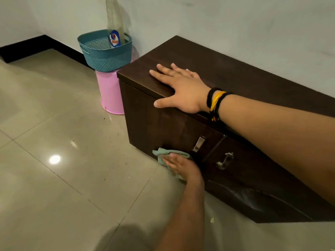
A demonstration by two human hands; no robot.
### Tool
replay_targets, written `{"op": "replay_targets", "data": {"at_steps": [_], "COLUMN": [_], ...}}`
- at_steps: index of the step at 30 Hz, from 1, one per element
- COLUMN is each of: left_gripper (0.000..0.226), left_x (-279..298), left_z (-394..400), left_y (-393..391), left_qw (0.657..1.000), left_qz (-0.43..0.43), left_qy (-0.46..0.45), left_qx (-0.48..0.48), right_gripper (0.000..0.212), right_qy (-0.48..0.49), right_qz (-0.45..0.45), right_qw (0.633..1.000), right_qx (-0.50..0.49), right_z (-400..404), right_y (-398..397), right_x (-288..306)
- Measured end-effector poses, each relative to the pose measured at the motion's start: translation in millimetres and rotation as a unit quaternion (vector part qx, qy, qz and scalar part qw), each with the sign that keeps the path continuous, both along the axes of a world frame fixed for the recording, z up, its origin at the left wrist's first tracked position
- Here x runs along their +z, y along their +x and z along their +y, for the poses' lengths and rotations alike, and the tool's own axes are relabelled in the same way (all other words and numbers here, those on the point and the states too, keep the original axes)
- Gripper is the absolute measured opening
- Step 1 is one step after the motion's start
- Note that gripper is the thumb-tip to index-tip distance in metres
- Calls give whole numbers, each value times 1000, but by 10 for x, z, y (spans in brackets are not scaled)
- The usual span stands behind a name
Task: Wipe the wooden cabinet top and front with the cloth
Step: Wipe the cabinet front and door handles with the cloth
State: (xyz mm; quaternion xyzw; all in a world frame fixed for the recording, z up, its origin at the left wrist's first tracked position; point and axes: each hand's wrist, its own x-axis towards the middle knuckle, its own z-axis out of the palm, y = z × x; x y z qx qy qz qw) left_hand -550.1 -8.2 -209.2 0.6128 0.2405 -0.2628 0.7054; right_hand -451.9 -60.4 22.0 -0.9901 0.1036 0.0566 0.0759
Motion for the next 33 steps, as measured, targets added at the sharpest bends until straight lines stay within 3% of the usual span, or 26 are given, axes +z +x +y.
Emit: {"op": "replay_targets", "data": {"at_steps": [2,5,8,11,15,18,20,23,27,28,30,33], "left_gripper": [62,75,87,80,72,67,65,57,60,64,65,73], "left_x": [250,316,-67,-411,-547,-434,-417,-515,-7,165,264,-391], "left_z": [29,115,252,356,151,-60,-31,105,11,-52,-169,-220], "left_y": [-116,-422,-730,-1023,-928,-1220,-1624,-1791,-1297,-1220,-1164,-1211], "left_qw": [999,987,929,887,945,941,882,755,504,474,457,435], "left_qz": [25,-116,-296,-363,-286,-320,-426,-581,-818,-846,-869,-873], "left_qy": [-2,38,99,108,61,-9,19,104,115,105,80,101], "left_qx": [-36,-107,-198,-264,-146,-113,-202,-286,-253,-222,-175,-197], "right_gripper": [88,82,70,63,56,55,54,54,53,53,53,53], "right_qy": [5,0,-5,-20,23,31,26,8,12,16,17,10], "right_qz": [-11,-38,-55,-39,-20,-15,-22,-24,1,2,-5,-14], "right_qw": [1000,999,998,995,997,999,999,1000,1000,1000,1000,1000], "right_qx": [-8,-7,29,92,68,37,27,15,22,21,16,15], "right_z": [31,120,123,-17,-343,-480,-487,-500,-593,-611,-621,-617], "right_y": [-13,-76,-455,-1131,-1984,-2430,-2630,-2882,-3207,-3257,-3300,-3269], "right_x": [7,26,7,-13,58,64,41,14,82,91,82,49]}}
